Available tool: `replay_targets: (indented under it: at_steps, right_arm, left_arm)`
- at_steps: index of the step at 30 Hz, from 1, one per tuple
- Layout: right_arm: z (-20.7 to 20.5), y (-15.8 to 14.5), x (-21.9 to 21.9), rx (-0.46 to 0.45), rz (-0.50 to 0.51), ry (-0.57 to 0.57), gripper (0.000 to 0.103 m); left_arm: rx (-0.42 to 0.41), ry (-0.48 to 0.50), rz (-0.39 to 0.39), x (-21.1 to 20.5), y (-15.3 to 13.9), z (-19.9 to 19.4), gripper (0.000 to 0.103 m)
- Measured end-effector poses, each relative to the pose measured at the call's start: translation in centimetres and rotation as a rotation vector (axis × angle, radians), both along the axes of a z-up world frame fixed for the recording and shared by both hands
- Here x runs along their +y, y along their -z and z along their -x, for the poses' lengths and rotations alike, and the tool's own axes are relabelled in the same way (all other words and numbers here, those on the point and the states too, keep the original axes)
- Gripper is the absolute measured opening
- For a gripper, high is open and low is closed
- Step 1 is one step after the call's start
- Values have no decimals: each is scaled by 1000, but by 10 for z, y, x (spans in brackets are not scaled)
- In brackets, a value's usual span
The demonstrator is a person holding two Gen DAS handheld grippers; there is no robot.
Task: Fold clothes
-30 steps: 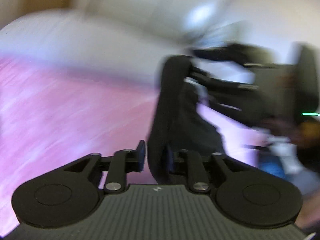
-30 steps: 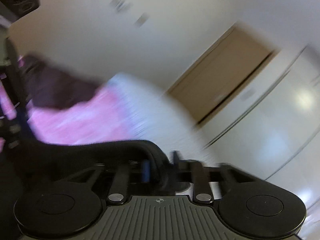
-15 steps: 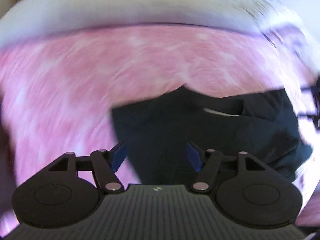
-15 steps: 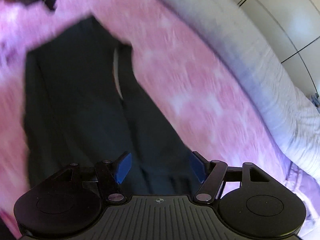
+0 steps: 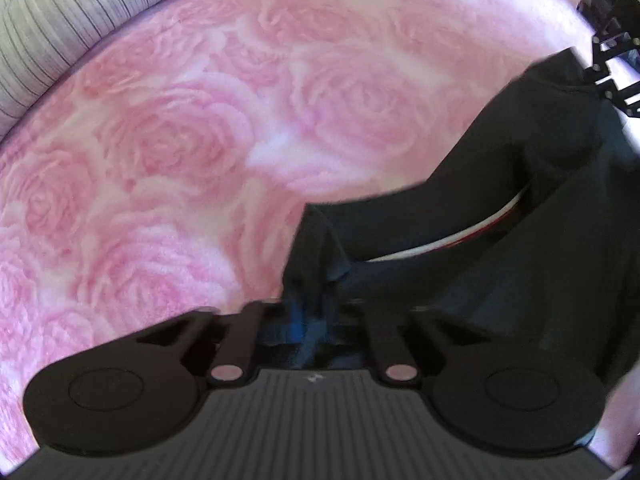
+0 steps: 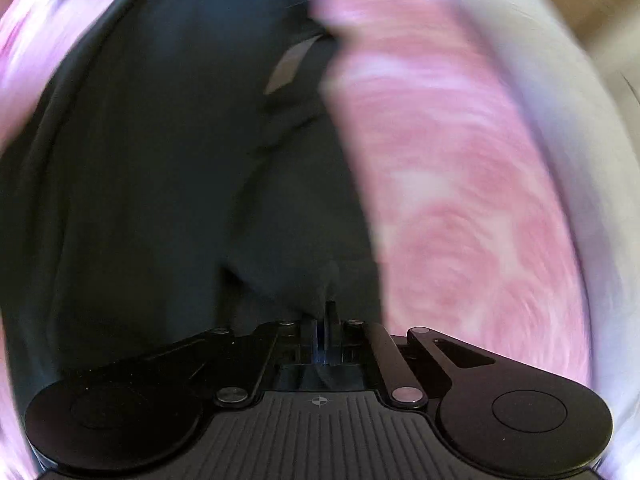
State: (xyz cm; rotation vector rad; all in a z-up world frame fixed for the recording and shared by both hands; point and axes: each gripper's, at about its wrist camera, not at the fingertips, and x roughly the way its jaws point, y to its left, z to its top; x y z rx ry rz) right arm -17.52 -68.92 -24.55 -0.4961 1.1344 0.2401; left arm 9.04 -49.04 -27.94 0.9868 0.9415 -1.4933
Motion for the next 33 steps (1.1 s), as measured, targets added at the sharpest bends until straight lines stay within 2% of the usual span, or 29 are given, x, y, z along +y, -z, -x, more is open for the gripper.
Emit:
replay_targets:
  at_steps: [2, 6, 9, 10, 11, 12, 13, 14, 15, 17, 20, 22, 26, 29, 30, 31, 33]
  right_arm:
    - [4, -39, -36, -77, -127, 221, 0]
    - [15, -96, -127, -221, -260, 612, 0]
    - [3, -91, -185, -276, -293, 807, 1]
    - [-2, -85, -199, -298, -290, 851, 1]
    - [-7, -76, -208, -304, -272, 900, 2]
    - [-14, -68, -212, -285, -234, 938, 11]
    - [-20, -60, -215, -267, -194, 974, 41]
    - [-20, -56, -209, -255, -147, 1006, 53]
    - [-14, -57, -200, -263, -138, 1019, 62]
    - [4, -56, -180, -266, -228, 1010, 62]
    - [34, -55, -137, -221, -303, 991, 62]
    - [56, -54, -102, -174, -449, 894, 62]
    - [91, -47, -27, -34, -473, 624, 62]
    - [109, -26, 3, 55, -391, 575, 61]
    - [113, -21, 8, 76, -376, 588, 50]
    - [115, -21, 13, 90, -376, 596, 26]
    - [121, -25, 21, 106, -372, 610, 2]
  left_arm:
    - [29, -45, 81, 3, -34, -9, 5]
    - [73, -191, 249, -19, -78, -42, 8]
    - [31, -330, 333, -60, -73, -59, 29]
    - [-11, -377, 354, -70, -68, -62, 29]
    - [-37, -431, 356, -78, -64, -66, 34]
    - [-34, -491, 342, -82, -60, -70, 36]
    - [-11, -539, 323, -82, -56, -74, 40]
    - [8, -566, 306, -77, -52, -73, 44]
    - [23, -580, 291, -71, -49, -71, 44]
    - [39, -546, 258, -52, -44, -55, 46]
    - [88, -493, 216, -12, -38, -18, 50]
    - [106, -451, 191, 14, -35, 12, 55]
    - [103, -305, 190, 55, -37, 81, 61]
    - [90, -127, 224, 74, -41, 141, 64]
    - [72, -73, 236, 77, -41, 160, 64]
    - [54, -19, 247, 80, -42, 178, 65]
    - [42, 59, 267, 81, -42, 210, 65]
